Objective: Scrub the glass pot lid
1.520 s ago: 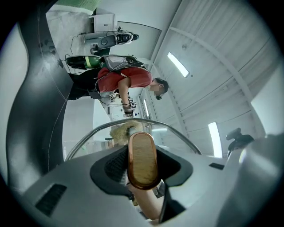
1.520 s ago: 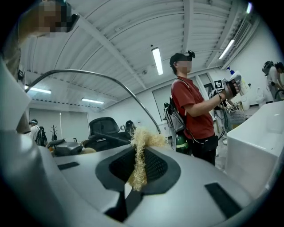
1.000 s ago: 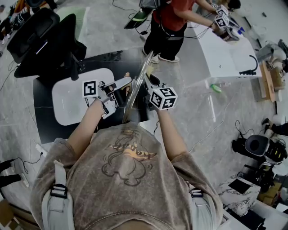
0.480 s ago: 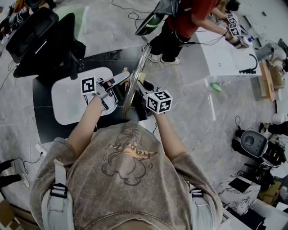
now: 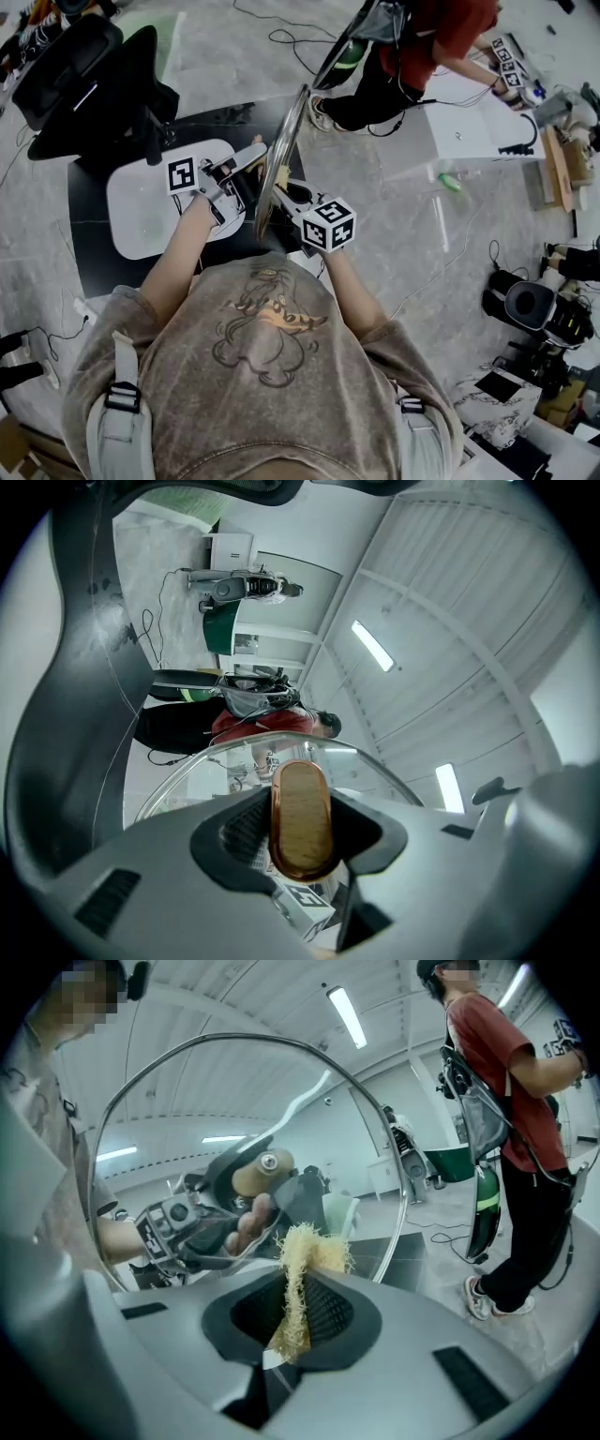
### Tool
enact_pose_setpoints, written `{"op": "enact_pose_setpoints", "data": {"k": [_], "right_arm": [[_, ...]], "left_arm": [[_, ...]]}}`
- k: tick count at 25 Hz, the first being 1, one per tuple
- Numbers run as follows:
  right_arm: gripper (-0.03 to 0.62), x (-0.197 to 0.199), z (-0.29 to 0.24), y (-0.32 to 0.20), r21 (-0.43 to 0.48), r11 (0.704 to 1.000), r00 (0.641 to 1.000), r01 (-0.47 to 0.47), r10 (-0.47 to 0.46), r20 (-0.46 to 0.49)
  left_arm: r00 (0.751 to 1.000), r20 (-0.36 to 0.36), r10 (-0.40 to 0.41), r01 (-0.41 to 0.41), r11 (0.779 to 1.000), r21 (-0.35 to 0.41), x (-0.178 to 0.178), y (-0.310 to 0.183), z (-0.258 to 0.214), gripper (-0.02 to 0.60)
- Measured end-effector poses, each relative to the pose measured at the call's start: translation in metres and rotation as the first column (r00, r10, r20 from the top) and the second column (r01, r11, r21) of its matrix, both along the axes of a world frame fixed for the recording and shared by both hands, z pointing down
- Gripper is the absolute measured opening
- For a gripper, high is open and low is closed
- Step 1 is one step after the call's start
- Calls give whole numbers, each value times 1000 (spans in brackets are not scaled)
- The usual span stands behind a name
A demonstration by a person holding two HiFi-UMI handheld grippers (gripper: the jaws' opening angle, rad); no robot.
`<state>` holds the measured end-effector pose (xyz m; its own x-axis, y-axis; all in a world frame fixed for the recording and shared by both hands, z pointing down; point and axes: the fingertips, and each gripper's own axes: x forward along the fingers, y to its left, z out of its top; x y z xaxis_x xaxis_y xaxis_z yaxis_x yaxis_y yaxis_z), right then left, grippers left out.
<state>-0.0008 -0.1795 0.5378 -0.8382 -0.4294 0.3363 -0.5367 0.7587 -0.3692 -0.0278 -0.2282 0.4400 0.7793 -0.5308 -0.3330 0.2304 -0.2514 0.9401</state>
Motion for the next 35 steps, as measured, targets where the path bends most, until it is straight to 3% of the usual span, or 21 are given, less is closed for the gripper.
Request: {"op": "enact_pose_setpoints", "data": {"k": [6,14,23,35], "right_arm": [[41,-13,-24,33,-34,994,990,106,-102,98],[41,-22,-75,57,0,985,959,173,-169,227],[41,-17,-136,58,76,986,927,148,-165,337],[41,-1,-189,3,174,985,916,-1,-69,396]], "left_arm": [[1000,8,-21,21,1000,0,-6,-4,2,179],[999,32,-23,24,1000,-3,-8,-8,7,179],[999,36,-7,7,1000,-12,-4,-4,13,179],[999,49,22,-21,1000,-19,-1,0,20,179]]}}
